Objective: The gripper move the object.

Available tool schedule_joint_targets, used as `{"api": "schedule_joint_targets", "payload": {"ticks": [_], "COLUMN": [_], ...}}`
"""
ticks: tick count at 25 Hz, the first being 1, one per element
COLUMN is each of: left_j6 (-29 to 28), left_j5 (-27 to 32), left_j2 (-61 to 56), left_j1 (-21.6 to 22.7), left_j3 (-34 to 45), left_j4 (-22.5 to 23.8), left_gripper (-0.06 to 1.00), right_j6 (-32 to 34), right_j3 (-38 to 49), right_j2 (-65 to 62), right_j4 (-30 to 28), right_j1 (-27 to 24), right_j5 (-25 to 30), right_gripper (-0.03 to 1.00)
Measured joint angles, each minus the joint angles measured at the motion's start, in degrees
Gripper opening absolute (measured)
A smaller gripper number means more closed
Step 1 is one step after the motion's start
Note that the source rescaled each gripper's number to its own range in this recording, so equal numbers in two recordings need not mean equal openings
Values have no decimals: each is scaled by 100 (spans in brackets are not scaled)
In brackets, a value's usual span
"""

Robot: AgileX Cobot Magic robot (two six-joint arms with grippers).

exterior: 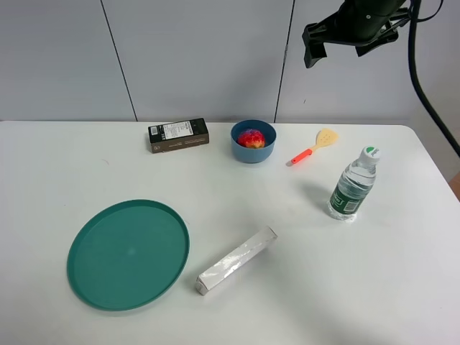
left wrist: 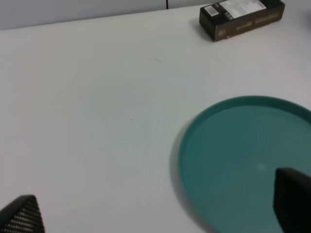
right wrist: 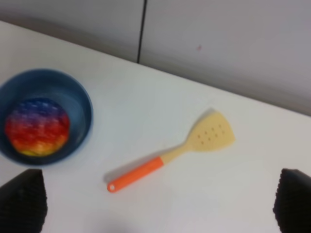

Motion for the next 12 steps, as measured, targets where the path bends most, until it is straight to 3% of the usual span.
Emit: {"api": "schedule_joint_targets", "payload": {"ticks": [5,12], "left_j6": [0,0], "left_j5": [0,0], "left_j2": [0,0], "left_j1": [0,0], "left_j3": [0,0], "left_j4": [0,0], "left_gripper": [100,100], "right_j6": [155,-26], "right_j3": [0,0], "right_j2": [-101,-108], "right_j4": [77,639], "right_j1": [-18,-24], "right_j5": [42,-189], "right_gripper": [82,82]}}
